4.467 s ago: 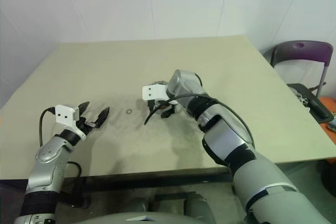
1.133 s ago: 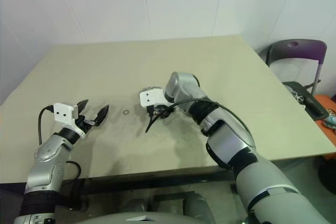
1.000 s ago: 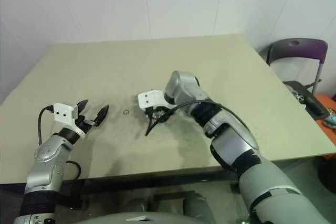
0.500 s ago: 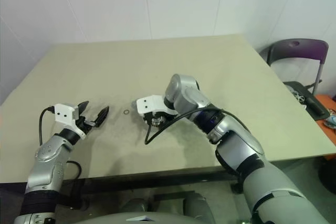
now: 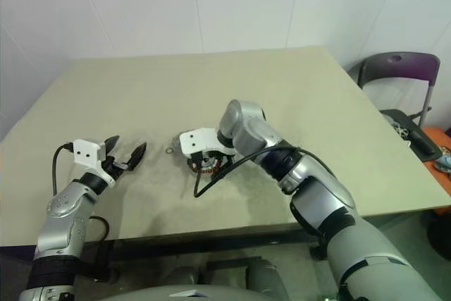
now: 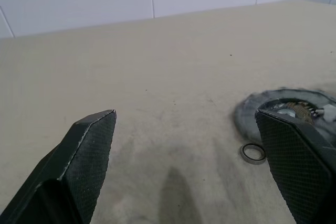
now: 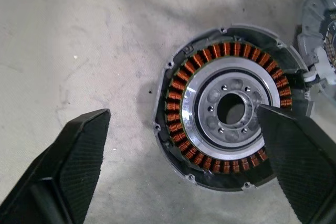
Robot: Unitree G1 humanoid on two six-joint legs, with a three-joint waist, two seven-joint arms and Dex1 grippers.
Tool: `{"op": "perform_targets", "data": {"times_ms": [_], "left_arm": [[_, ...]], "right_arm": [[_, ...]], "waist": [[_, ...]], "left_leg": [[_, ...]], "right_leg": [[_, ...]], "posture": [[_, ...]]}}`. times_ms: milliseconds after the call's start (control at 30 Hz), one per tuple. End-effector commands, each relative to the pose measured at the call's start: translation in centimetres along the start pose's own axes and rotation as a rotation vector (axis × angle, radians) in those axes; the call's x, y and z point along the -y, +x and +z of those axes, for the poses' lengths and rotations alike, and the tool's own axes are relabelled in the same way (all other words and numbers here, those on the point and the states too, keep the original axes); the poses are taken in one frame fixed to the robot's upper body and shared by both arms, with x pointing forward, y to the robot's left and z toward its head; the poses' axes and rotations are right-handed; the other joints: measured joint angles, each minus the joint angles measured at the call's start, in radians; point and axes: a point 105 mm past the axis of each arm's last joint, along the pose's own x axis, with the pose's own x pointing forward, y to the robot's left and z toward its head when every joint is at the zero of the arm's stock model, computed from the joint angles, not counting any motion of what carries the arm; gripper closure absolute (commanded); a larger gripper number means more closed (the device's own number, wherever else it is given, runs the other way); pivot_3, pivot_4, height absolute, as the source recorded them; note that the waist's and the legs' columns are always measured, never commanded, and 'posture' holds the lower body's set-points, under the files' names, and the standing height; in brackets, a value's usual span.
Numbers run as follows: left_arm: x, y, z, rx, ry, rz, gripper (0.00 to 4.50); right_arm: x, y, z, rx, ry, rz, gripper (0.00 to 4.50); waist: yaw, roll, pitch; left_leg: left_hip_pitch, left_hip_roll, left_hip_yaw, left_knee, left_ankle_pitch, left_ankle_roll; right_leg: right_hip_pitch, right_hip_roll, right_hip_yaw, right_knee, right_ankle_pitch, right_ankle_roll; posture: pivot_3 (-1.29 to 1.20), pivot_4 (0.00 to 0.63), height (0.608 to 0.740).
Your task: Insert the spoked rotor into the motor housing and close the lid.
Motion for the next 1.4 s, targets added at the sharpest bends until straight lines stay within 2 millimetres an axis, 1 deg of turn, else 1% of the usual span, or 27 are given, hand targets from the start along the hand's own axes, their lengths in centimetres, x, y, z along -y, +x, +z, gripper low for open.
{"op": "perform_targets", "data": {"times_ms": [33,100,200,333,433,500,600,733,900,1000,1100,1233,1300,1400], "left_arm": [[-0.8,0.0,1.9,0.05,0.04,0.003,0.0],[-1.2,-0.2,2.2,0.051,0.048,0.007,0.0],[-2.0,-0.6,2.5,0.051,0.063,0.021,0.0],[-3.1,-1.3,2.8,0.04,0.082,0.043,0.0],[-3.9,-1.8,3.0,0.031,0.091,0.055,0.0],[-4.4,-2.4,2.9,0.011,0.093,0.06,0.0],[-5.1,-2.8,2.9,-0.005,0.09,0.069,0.0],[-5.4,-3.2,2.8,-0.025,0.103,0.064,0.0],[-5.0,-3.2,2.7,-0.037,0.095,0.04,0.0],[-4.0,-2.8,2.4,-0.043,0.08,0.005,0.0],[-2.9,-2.4,2.1,-0.049,0.063,-0.038,0.0],[-1.2,-1.8,1.1,-0.08,0.045,-0.123,0.0],[-0.9,-1.4,0.7,-0.094,0.053,-0.144,0.0],[-0.6,-0.5,0.3,-0.103,0.062,-0.17,0.0]], "right_arm": [[1.0,-3.0,1.4,0.088,-0.004,-0.061,0.04],[1.3,-4.2,1.2,0.121,0.015,-0.08,0.04],[1.6,-5.6,-0.1,0.163,0.078,-0.115,0.04],[2.1,-6.6,-2.2,0.225,0.155,-0.186,0.04],[2.4,-7.0,-2.9,0.296,0.198,-0.251,0.04],[2.7,-7.1,-3.9,0.323,0.229,-0.314,0.04],[3.2,-7.5,-4.5,0.376,0.258,-0.4,0.04],[3.0,-7.4,-5.3,0.425,0.29,-0.444,0.04],[3.5,-7.5,-6.8,0.462,0.368,-0.545,0.04],[4.4,-8.4,-7.0,0.529,0.382,-0.649,0.04],[4.6,-8.9,-7.4,0.559,0.378,-0.694,0.04],[3.4,-9.0,-7.0,0.622,0.338,-0.65,0.04],[2.4,-8.8,-6.9,0.631,0.304,-0.607,0.04],[1.1,-8.6,-6.8,0.656,0.31,-0.52,0.04]], "waist": [[0.0,0.0,0.0],[0.001,0.0,0.0],[0.002,0.0,0.0],[0.001,0.0,0.0],[-0.002,0.0,0.0],[0.0,0.0,0.0],[0.001,0.0,0.0],[0.001,0.0,0.0],[0.001,0.0,0.0],[0.0,0.0,0.0],[0.001,0.0,0.0],[0.001,0.0,0.0],[0.003,0.0,0.0],[0.004,0.001,0.0]], "left_leg": [[0.0,0.0,0.0,0.0,0.0,0.0],[0.0,0.0,0.0,0.0,0.0,0.0],[0.0,0.0,0.0,0.0,0.0,0.0],[0.0,0.0,0.001,0.0,0.0,0.0],[0.0,0.0,0.001,-0.001,0.0,0.0],[0.0,0.0,0.001,-0.001,0.0,0.0],[0.0,0.0,0.001,-0.001,0.0,0.0],[0.001,0.0,0.002,0.0,0.0,0.0],[0.001,0.0,0.002,0.0,0.0,0.0],[0.001,0.0,0.002,0.0,0.0,0.0],[0.001,0.0,0.002,0.0,0.0,0.0],[0.002,0.001,0.002,0.0,0.0,0.0],[0.002,0.0,0.002,0.0,0.0,0.0],[0.002,0.0,0.002,0.001,0.0,0.0]], "right_leg": [[0.0,0.0,0.0,0.0,0.0,0.0],[0.0,0.0,0.0,0.0,0.0,0.0],[0.0,0.0,0.0,0.0,0.0,0.0],[0.001,0.0,0.0,-0.001,0.0,0.0],[0.001,0.0,0.0,-0.001,0.0,0.0],[0.0,0.0,0.0,-0.001,0.0,0.0],[0.0,0.0,0.0,-0.001,0.0,0.0],[0.002,0.0,0.0,-0.001,0.0,0.0],[0.003,0.0,0.0,-0.002,0.0,0.0],[0.003,0.0,0.0,-0.002,0.0,0.0],[0.003,0.0,0.0,-0.002,0.0,0.0],[0.004,0.0,0.0,-0.002,0.0,0.0],[0.004,0.0,0.0,-0.002,0.0,0.0],[0.005,0.0,0.0,-0.003,0.0,0.0]], "posture": [[0.0,0.0,0.74],[0.0,0.0,0.74],[0.0,0.0,0.74],[0.0,0.0,0.74],[0.0,0.0,0.74],[0.0,0.0,0.74],[0.0,0.0,0.74],[0.0,0.0,0.74],[0.0,0.0,0.74],[0.0,0.0,0.74],[0.0,0.0,0.74],[0.0,0.0,0.74],[0.0,0.0,0.74],[0.0,0.0,0.74]]}}
